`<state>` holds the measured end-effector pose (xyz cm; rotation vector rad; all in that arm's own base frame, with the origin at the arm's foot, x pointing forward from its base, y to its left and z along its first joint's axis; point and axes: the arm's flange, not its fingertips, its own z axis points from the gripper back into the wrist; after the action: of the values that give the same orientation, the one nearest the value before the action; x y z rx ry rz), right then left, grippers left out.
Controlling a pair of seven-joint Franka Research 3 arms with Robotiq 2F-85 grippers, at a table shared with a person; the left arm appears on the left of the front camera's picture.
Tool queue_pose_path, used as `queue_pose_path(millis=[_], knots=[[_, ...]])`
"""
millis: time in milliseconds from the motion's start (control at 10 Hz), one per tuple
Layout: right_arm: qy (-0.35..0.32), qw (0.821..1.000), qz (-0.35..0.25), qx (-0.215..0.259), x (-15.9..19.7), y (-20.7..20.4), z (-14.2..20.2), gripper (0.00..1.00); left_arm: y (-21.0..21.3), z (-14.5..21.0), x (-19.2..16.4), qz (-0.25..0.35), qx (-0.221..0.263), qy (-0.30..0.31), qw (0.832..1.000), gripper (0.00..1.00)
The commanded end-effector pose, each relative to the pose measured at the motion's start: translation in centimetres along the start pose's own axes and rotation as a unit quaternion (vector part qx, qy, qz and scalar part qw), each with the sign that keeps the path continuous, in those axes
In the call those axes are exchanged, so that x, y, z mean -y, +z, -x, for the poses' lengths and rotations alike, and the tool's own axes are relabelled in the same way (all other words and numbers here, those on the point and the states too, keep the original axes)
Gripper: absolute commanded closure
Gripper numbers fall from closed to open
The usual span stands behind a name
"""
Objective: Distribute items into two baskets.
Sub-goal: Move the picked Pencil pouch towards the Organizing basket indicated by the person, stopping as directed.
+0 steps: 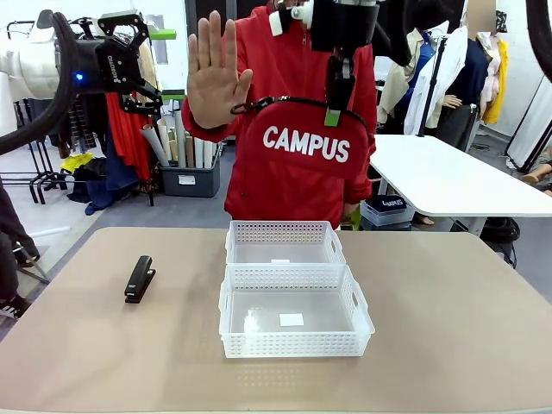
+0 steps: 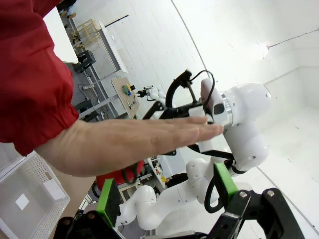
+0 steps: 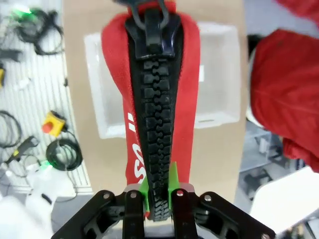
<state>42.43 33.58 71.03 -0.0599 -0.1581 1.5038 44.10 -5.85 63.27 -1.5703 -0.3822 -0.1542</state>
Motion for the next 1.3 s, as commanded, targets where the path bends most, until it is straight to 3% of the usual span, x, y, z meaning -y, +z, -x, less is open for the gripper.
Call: queue_pose_path(millis=[0,200,300,1200], knots=[[0.048,0.999,-0.005,0.016,-1.6,-0.8,2.2,1.00,0.1,0.2,0.1,0.002,0.002,0.000,1.000,0.00],[0.044,0.999,-0.001,0.021,-1.7,-0.6,2.5,1.00,0.1,0.2,0.1,0.002,0.002,0.000,1.000,0.00],[0.038,0.999,-0.009,0.001,-1.2,-0.7,0.7,1.00,0.1,0.2,0.1,0.002,0.002,0.000,1.000,0.00],[0.038,0.999,-0.009,0.001,-1.2,-0.7,0.7,1.00,0.1,0.2,0.1,0.002,0.002,0.000,1.000,0.00]])
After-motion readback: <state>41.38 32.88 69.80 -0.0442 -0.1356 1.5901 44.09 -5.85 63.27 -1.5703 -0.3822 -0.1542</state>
